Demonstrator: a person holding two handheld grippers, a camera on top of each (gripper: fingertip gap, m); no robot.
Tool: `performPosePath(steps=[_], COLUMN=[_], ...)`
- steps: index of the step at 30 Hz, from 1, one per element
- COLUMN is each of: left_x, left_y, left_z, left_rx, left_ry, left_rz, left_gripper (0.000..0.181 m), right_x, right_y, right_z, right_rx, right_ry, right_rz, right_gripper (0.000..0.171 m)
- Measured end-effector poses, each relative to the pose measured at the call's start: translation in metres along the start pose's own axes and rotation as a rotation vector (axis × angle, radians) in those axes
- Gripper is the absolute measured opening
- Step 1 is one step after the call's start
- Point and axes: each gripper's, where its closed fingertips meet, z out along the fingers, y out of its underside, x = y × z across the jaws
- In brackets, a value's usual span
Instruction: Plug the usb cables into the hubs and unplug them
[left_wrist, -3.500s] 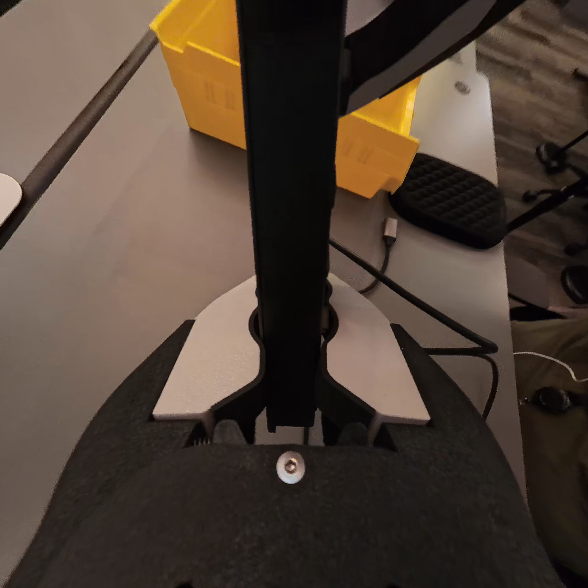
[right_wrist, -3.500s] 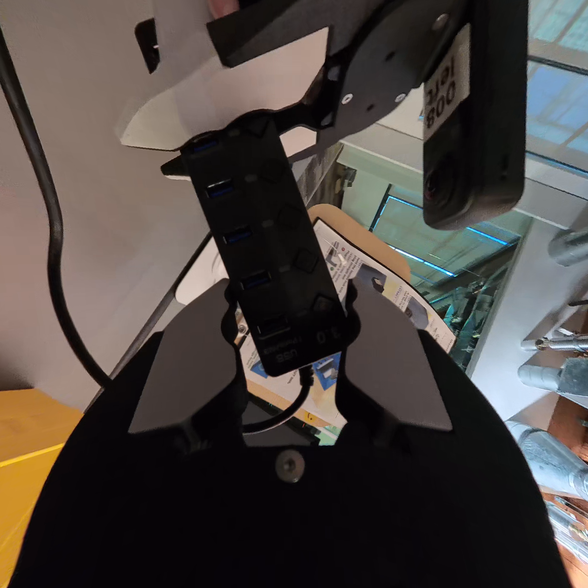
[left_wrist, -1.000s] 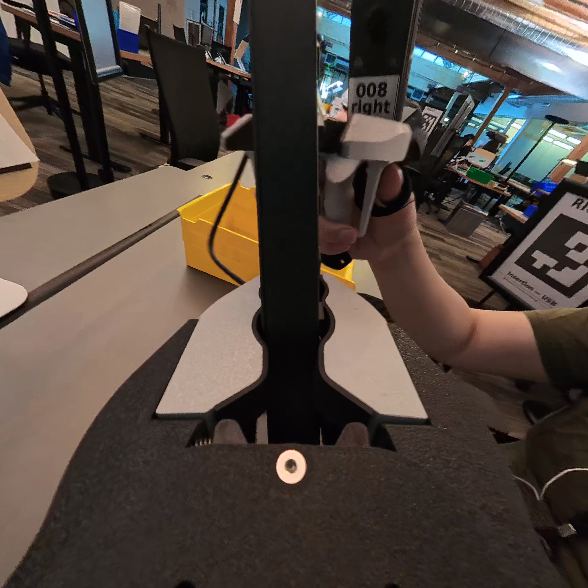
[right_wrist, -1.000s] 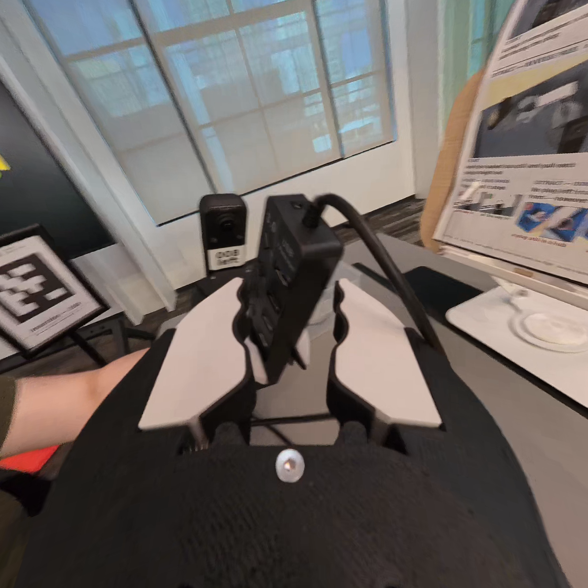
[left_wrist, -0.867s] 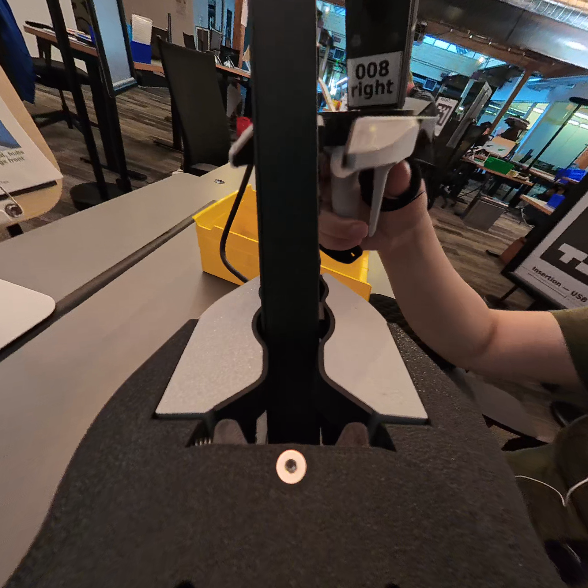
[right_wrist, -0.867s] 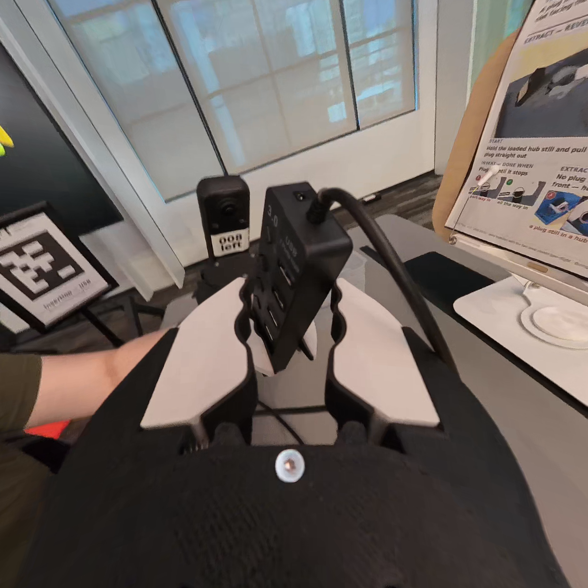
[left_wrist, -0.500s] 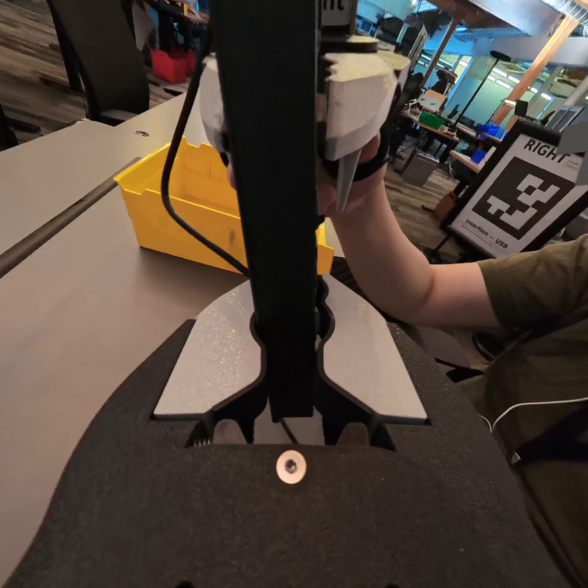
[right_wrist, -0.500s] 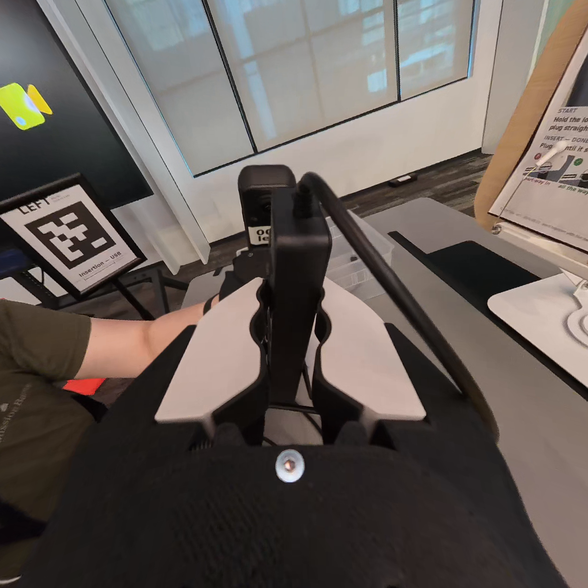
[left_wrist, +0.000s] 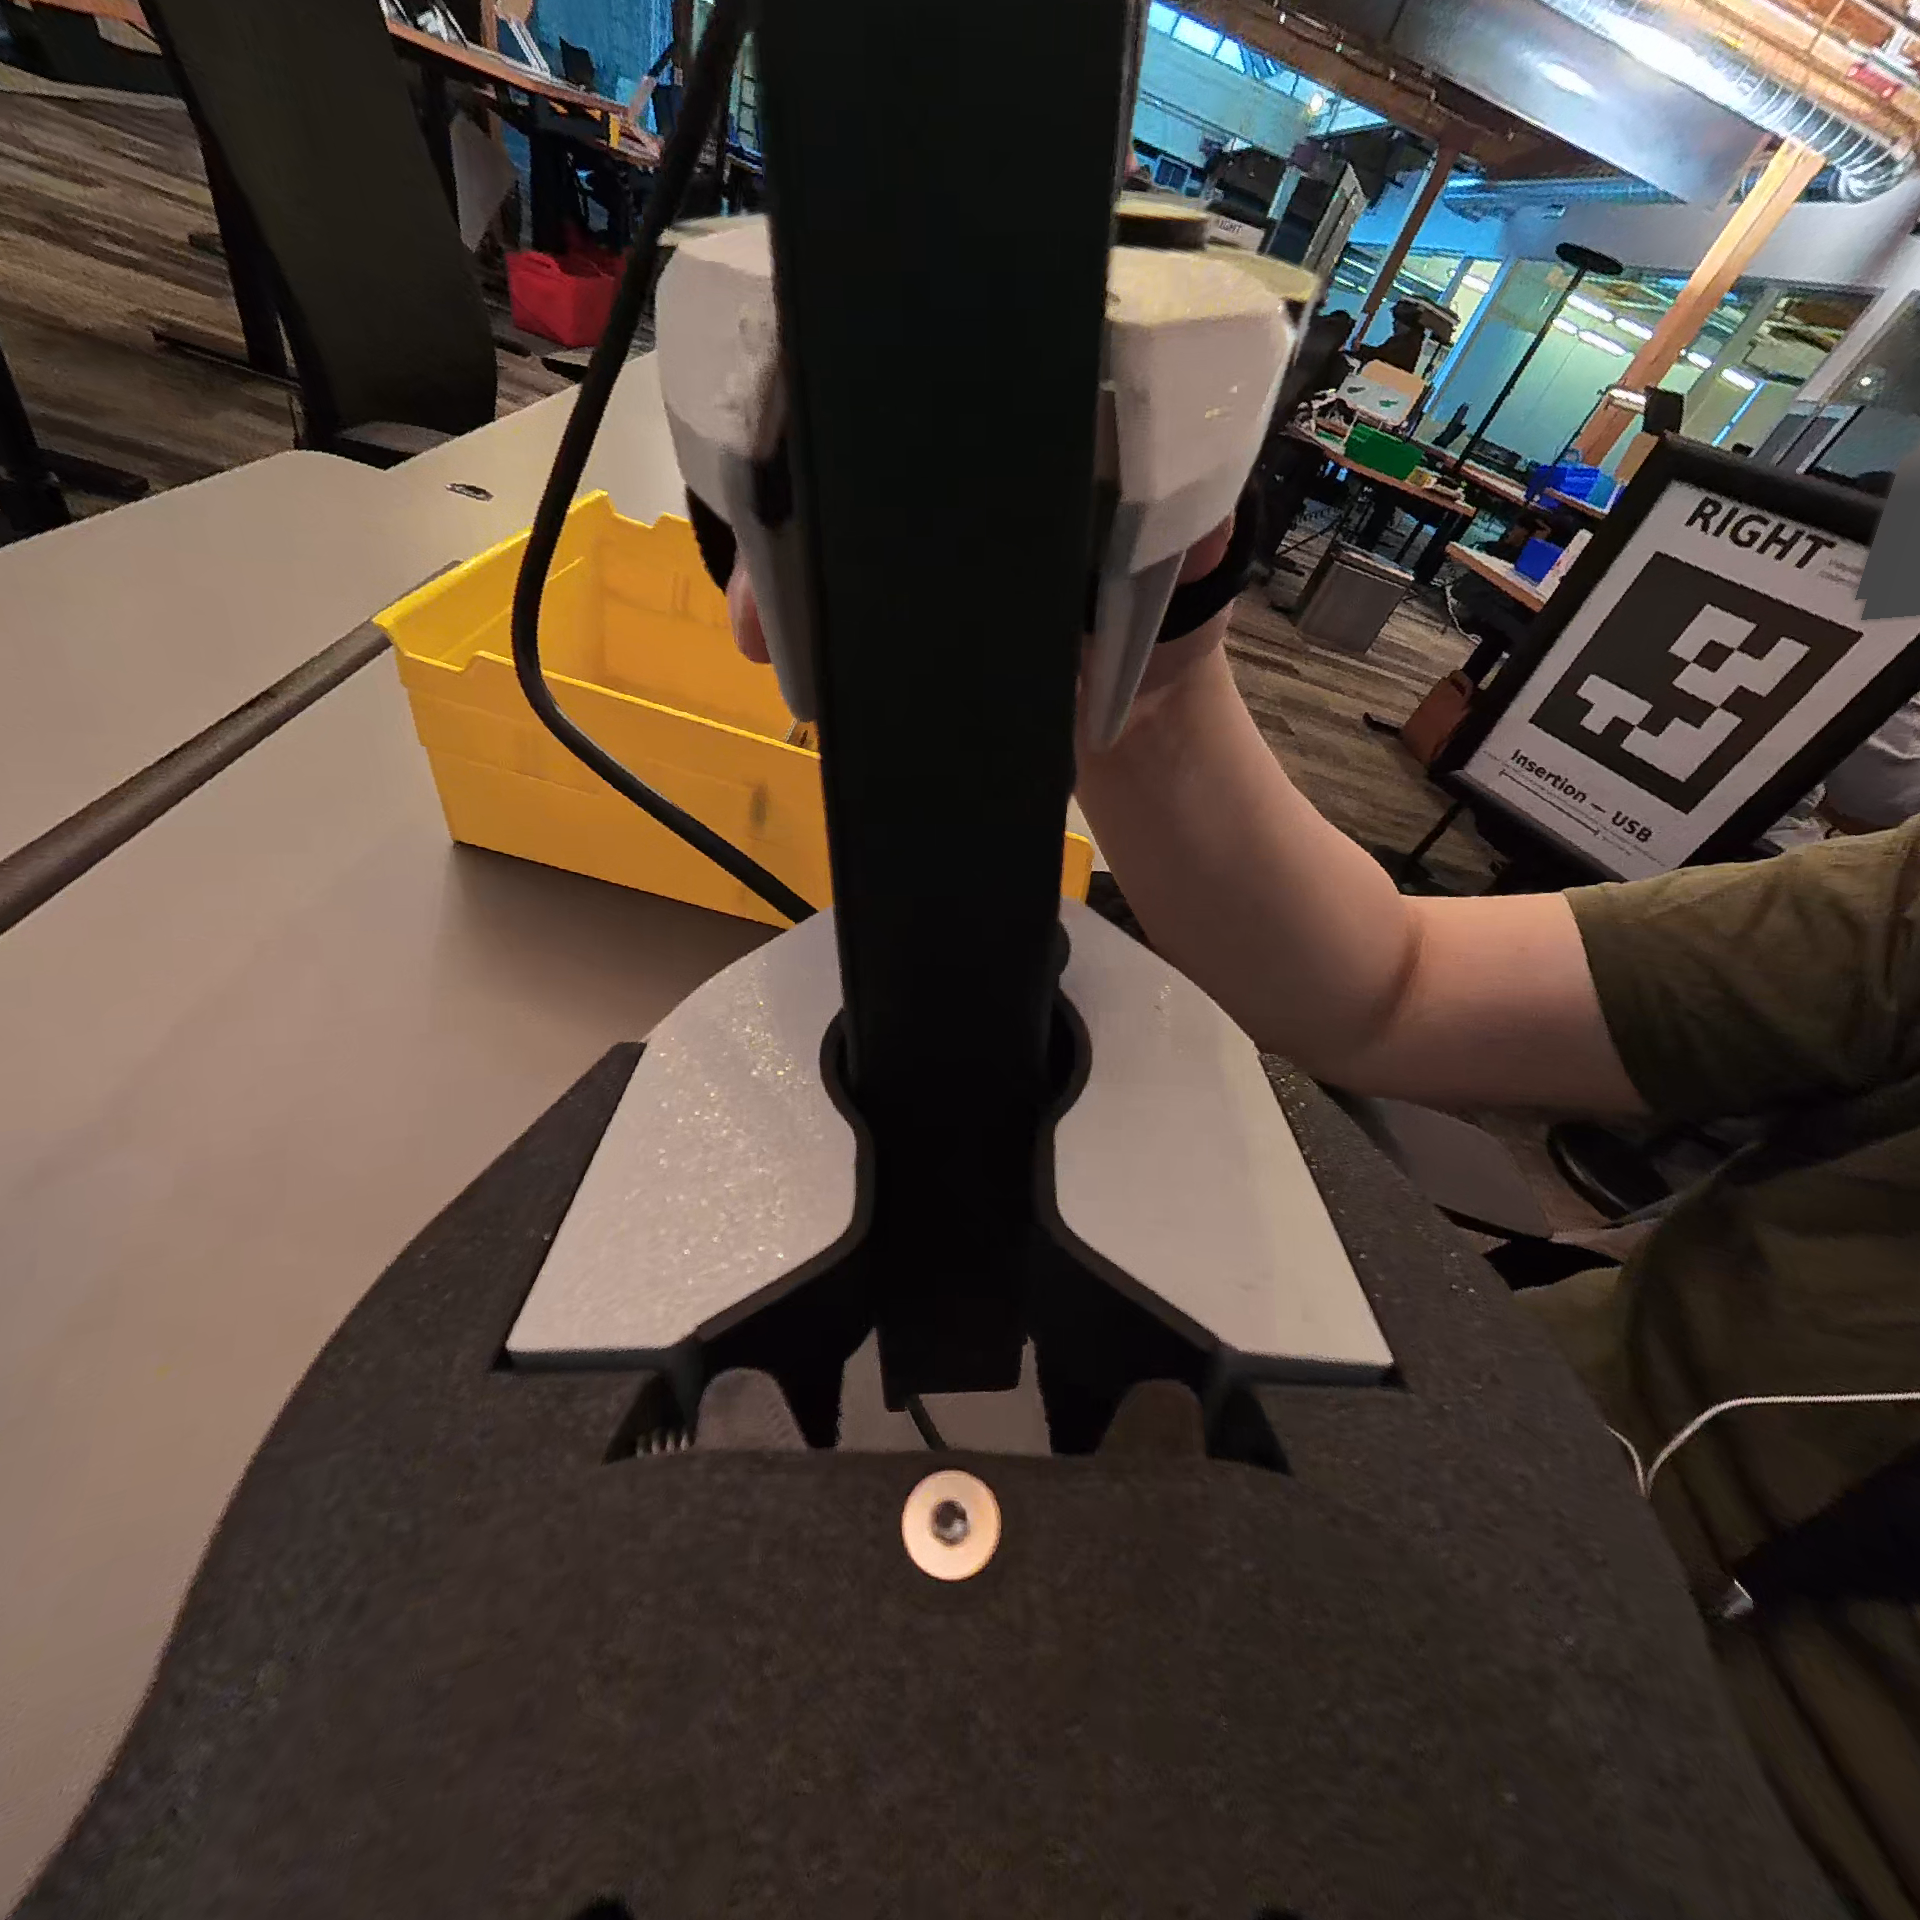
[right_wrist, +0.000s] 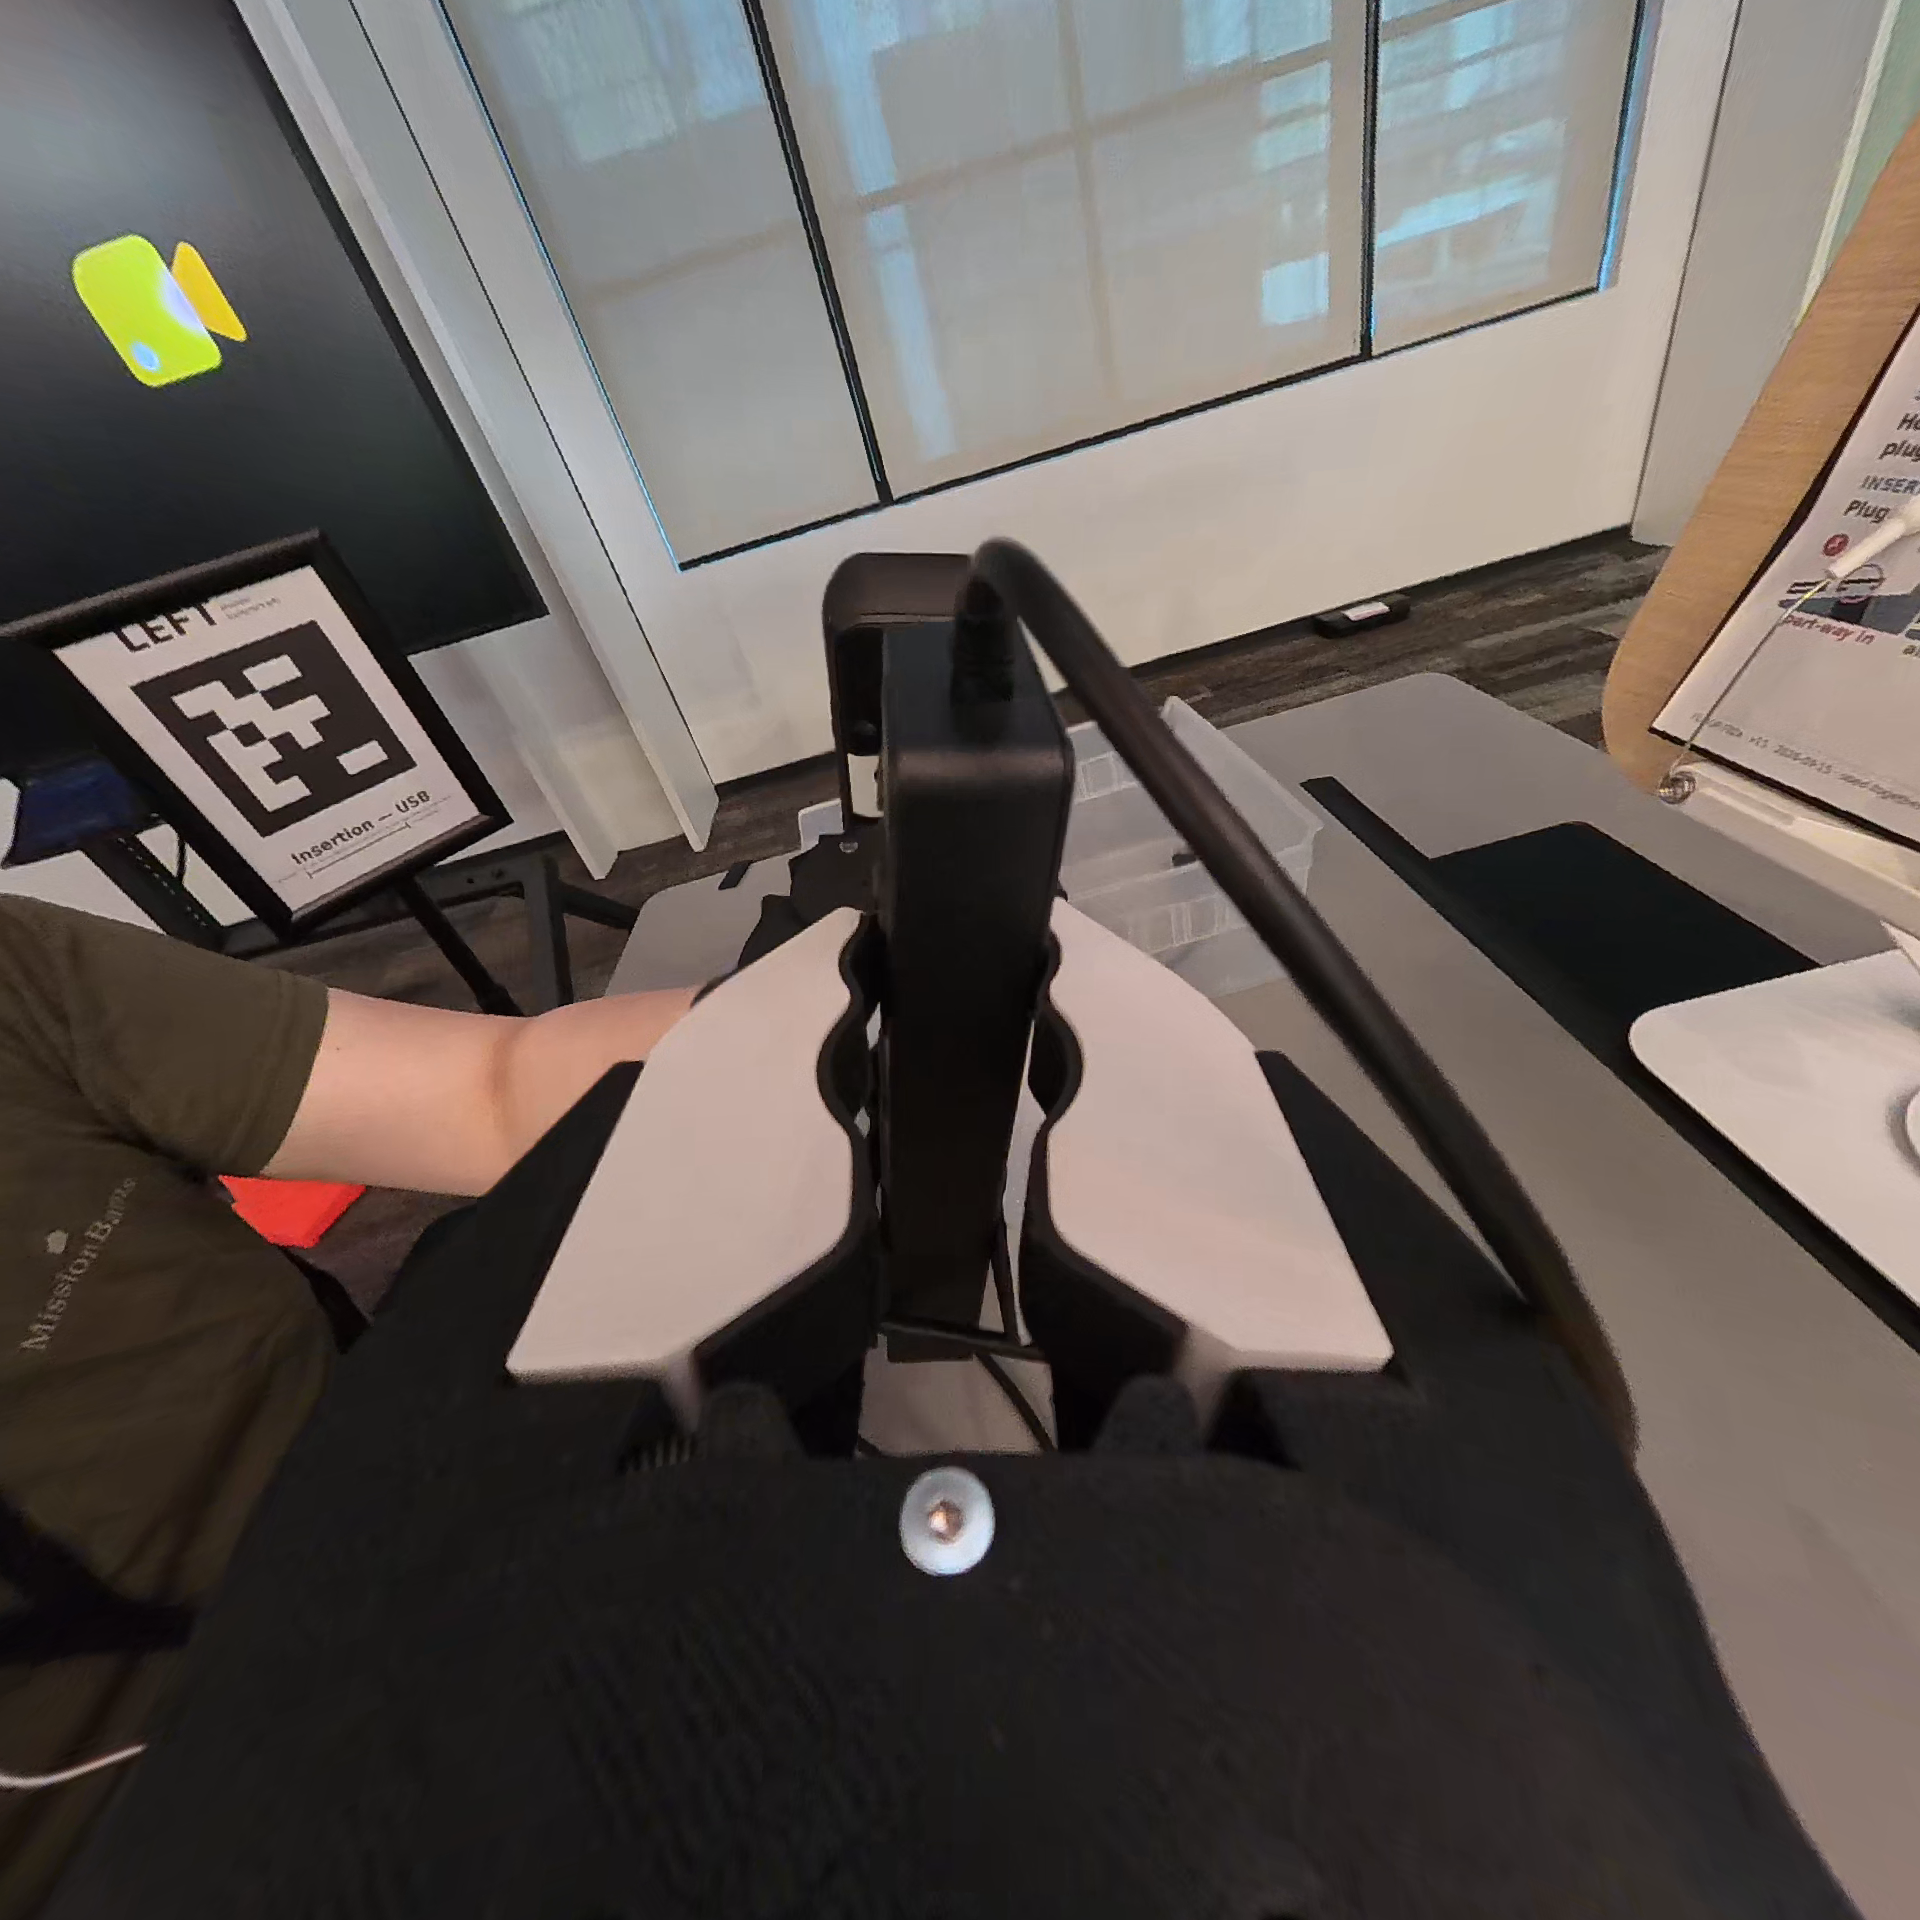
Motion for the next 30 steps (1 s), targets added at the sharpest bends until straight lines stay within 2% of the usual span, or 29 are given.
performPosePath(steps=[5, 9, 14, 19, 22, 26, 30], left_x=[-0.001, -0.006, -0.011, -0.027, -0.039, -0.043, -0.038], left_y=[-0.004, -0.007, -0.013, -0.021, -0.019, -0.019, -0.026], left_z=[0.0, -0.003, -0.011, -0.031, -0.042, -0.049, -0.051], left_rx=[0.037, 0.075, 0.125, 0.153, 0.107, 0.075, 0.075], left_ry=[-0.002, -0.017, -0.038, -0.147, -0.261, -0.325, -0.325], left_rz=[-0.01, -0.027, -0.034, -0.031, 0.018, 0.051, 0.074], left_gripper=[0.027, 0.026, 0.026, 0.026, 0.026, 0.026, 0.026], right_x=[0.001, 0.004, 0.002, -0.008, -0.014, -0.021, -0.042], right_y=[-0.004, -0.011, -0.011, -0.034, -0.032, 0.006, 0.085], right_z=[0.003, 0.002, -0.006, -0.032, -0.048, -0.071, -0.092], right_rx=[0.034, 0.058, 0.003, 0.046, -0.025, -0.257, -0.421], right_ry=[0.022, 0.089, 0.169, 0.283, 0.426, 0.64, 0.732], right_rz=[-0.04, -0.086, -0.181, -0.267, -0.326, -0.246, -0.215], right_gripper=[0.03, 0.046, 0.046, 0.046, 0.046, 0.046, 0.041])
